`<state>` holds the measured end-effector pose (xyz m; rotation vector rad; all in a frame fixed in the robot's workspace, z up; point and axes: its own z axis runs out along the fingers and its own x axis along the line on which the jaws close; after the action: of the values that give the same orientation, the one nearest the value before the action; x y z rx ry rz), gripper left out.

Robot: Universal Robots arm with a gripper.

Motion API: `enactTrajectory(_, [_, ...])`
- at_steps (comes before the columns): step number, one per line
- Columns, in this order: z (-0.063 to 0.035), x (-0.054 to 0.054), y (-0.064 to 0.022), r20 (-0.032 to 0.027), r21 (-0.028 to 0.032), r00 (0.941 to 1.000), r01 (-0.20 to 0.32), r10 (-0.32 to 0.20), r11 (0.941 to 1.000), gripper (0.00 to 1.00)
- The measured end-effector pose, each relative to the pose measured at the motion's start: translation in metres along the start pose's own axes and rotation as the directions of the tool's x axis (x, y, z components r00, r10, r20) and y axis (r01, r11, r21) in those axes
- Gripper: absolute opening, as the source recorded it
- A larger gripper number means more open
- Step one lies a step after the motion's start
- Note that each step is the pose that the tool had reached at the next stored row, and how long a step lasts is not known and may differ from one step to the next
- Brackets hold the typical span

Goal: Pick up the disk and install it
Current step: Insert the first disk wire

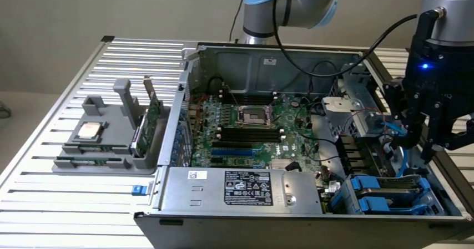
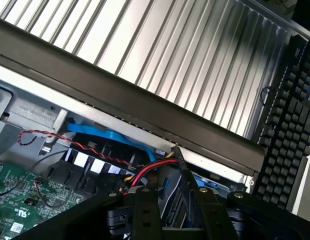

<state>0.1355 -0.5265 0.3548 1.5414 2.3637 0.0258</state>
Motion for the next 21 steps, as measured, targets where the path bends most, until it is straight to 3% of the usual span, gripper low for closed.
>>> enactTrajectory(3, [0.0021,-0.0026,0.0040,0.0025,0.0049,1.0000,0.007,-0.007,1.0000,0.33])
enactTrajectory(7, [0.0020,-0.0026,0.0036,0.0174,0.0120,0.9998,0.012,-0.012,0.9999,0.33])
enactTrajectory(9, [0.0017,-0.0018,0.0034,0.0316,0.0181,0.9994,0.016,-0.017,0.9997,0.33])
enactTrajectory(12, [0.0013,0.0003,0.0037,0.0656,0.0330,0.9974,0.026,-0.028,0.9991,0.33])
enactTrajectory(14, [0.0013,0.0005,0.0036,0.0787,0.0391,0.9963,0.030,-0.033,0.9988,0.33])
enactTrajectory(16, [0.0012,0.0001,0.0034,0.0843,0.0417,0.9958,0.033,-0.036,0.9986,0.33])
enactTrajectory(21, [0.0026,-0.0068,0.0011,0.0842,0.0417,0.9957,0.035,-0.039,0.9985,0.33])
